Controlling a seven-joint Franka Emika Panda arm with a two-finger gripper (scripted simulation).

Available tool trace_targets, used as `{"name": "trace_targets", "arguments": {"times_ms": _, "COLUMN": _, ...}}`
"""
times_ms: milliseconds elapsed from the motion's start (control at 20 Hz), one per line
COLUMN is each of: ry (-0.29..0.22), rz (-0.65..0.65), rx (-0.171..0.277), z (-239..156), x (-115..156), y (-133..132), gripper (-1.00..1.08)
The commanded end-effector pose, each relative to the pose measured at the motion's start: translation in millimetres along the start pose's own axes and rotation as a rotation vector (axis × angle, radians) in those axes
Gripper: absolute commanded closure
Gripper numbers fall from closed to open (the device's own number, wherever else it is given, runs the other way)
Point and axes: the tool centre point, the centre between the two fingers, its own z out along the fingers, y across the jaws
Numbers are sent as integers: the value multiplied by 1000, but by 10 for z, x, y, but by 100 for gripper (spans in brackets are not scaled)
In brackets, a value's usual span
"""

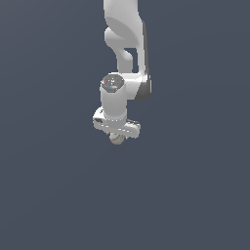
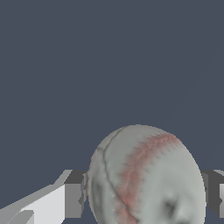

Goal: Pick up the object and move it to a goal position.

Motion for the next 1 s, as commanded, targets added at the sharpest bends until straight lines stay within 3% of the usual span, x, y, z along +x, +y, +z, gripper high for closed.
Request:
{"name": "trace_targets", "arguments": {"times_ms": 0, "ry": 3, "rz": 0, "rx": 1, "z": -206, "x": -92, "y": -91, "gripper": 108}}
{"name": "trace_targets", "arguments": {"times_ms": 950, "ry": 4, "rz": 0, "rx": -3, "z": -2100, "x": -1022, "y": -937, "gripper": 108}}
